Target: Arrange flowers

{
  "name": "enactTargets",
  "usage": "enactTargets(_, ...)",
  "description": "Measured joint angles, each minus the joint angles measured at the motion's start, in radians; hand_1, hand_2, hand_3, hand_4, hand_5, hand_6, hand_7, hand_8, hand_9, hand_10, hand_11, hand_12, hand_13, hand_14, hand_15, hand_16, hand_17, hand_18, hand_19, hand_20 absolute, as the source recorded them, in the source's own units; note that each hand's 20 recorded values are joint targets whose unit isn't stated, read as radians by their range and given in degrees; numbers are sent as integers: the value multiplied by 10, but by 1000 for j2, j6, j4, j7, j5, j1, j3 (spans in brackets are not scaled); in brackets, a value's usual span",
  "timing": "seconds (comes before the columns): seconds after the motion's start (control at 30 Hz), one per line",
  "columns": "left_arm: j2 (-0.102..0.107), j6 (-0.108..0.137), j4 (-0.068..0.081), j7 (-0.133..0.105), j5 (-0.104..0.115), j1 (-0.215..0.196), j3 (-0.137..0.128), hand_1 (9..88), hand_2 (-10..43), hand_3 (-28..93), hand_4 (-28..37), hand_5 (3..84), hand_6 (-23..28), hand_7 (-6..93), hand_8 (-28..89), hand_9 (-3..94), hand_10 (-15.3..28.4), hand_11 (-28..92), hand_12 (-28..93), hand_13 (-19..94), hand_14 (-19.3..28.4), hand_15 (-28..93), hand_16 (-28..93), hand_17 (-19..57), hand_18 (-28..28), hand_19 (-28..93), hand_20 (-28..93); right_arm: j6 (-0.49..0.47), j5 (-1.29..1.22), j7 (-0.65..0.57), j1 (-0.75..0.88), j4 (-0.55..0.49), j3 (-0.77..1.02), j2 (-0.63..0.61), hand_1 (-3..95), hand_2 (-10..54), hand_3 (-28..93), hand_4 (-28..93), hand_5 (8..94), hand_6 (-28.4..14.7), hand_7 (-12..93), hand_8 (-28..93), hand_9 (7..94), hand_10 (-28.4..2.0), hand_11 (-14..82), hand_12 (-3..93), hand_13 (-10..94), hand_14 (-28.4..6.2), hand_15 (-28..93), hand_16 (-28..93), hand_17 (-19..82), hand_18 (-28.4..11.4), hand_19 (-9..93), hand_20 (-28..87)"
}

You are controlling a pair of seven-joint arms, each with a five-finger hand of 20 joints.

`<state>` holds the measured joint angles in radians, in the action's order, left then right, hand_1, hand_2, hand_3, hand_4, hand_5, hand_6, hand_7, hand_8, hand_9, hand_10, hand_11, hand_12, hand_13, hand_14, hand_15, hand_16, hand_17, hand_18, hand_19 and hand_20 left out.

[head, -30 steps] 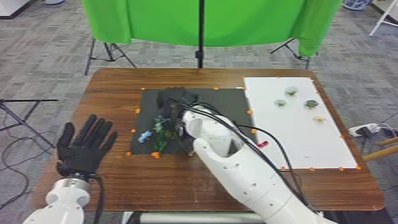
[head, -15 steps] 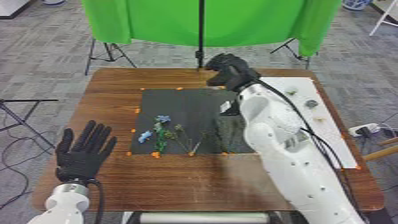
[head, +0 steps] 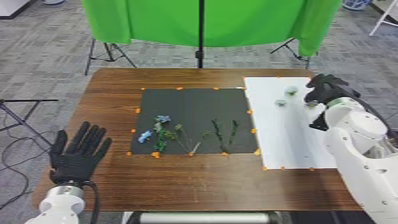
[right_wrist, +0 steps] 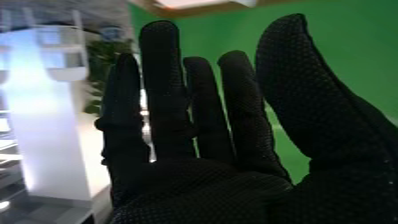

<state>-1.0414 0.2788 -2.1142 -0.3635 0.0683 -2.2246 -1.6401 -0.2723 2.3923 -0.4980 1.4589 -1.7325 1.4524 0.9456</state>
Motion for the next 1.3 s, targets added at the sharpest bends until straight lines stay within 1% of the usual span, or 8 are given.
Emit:
enactTargets(0.47, -2, 0, -4, -4, -1, -13, -8, 269, 106, 687, -283, 448, 83, 114, -100, 396, 142, 174, 97, 320, 129, 211, -23, -60, 134, 340, 129, -145, -6, -81, 108, -15, 83, -8, 519, -95, 712, -283, 523, 7, 120, -110, 499, -97, 68, 135, 525, -107, 487, 221, 219, -199, 724, 390)
enactTargets(0.6, -2, 0, -5, -8, 0, -16, -6, 269, 106, 687, -283, 448, 83, 115, -100, 396, 142, 173, 97, 320, 129, 211, -23, -59, 134, 339, 128, -148, -9, -83, 96, 26, 66, -6, 564, -95, 639, -283, 615, 28, 143, -122, 593, -82, 89, 133, 584, -94, 465, 276, 236, -192, 729, 392)
enactTargets(0.67, -2, 0, -5, -9, 0, -16, -3, 262, 116, 678, -283, 448, 83, 115, -100, 396, 142, 174, 97, 320, 129, 211, -23, -59, 133, 339, 128, -117, -1, -76, 91, 45, 54, -4, 611, -95, 559, -283, 694, 22, 159, -40, 655, -78, 101, 135, 615, -85, 431, 333, 245, -188, 723, 395)
enactTargets(0.77, -2, 0, -5, -10, 2, -15, 3, 251, 121, 679, -283, 448, 83, 114, -100, 397, 143, 173, 96, 320, 129, 211, -23, -59, 134, 339, 129, -21, 4, -73, 87, 64, 38, 0, 631, -84, 554, -282, 777, 20, 180, 2, 716, -78, 83, 174, 641, -78, 401, 378, 255, -183, 717, 400)
enactTargets(0.9, -2, 0, -5, -9, 2, -14, 6, 251, 121, 682, -283, 448, 84, 113, -99, 397, 143, 173, 96, 320, 128, 211, -23, -60, 134, 340, 130, 89, 16, -64, 92, 79, 20, 9, 636, -87, 571, -282, 798, 19, 187, 10, 750, -71, 58, 210, 661, -75, 382, 410, 263, -181, 714, 405)
enactTargets(1.07, -2, 0, -5, -9, 2, -15, 6, 253, 118, 684, -283, 449, 83, 113, -100, 397, 142, 173, 97, 320, 128, 211, -23, -60, 134, 339, 129, 162, 33, -17, 121, 55, 15, 8, 630, -89, 588, -282, 801, 17, 188, 14, 758, -80, 54, 222, 663, -71, 387, 418, 265, -182, 714, 407)
enactTargets(1.2, -2, 1, -5, -9, 2, -17, 4, 252, 124, 674, -283, 449, 83, 113, -100, 397, 143, 173, 97, 320, 129, 212, -23, -60, 134, 340, 130, 253, 18, 57, 147, -21, -17, -12, 636, -85, 574, -283, 797, 19, 191, 15, 747, -68, 50, 225, 638, -64, 387, 432, 247, -166, 697, 405)
enactTargets(1.3, -2, 1, -5, -9, 3, -17, 4, 241, 132, 669, -283, 449, 83, 114, -99, 397, 143, 174, 97, 320, 129, 213, -23, -60, 134, 340, 130, 273, -4, 178, 143, -97, -51, -21, 635, -81, 564, -283, 785, 29, 200, 10, 731, -60, 50, 219, 629, -52, 374, 438, 236, -154, 677, 406)
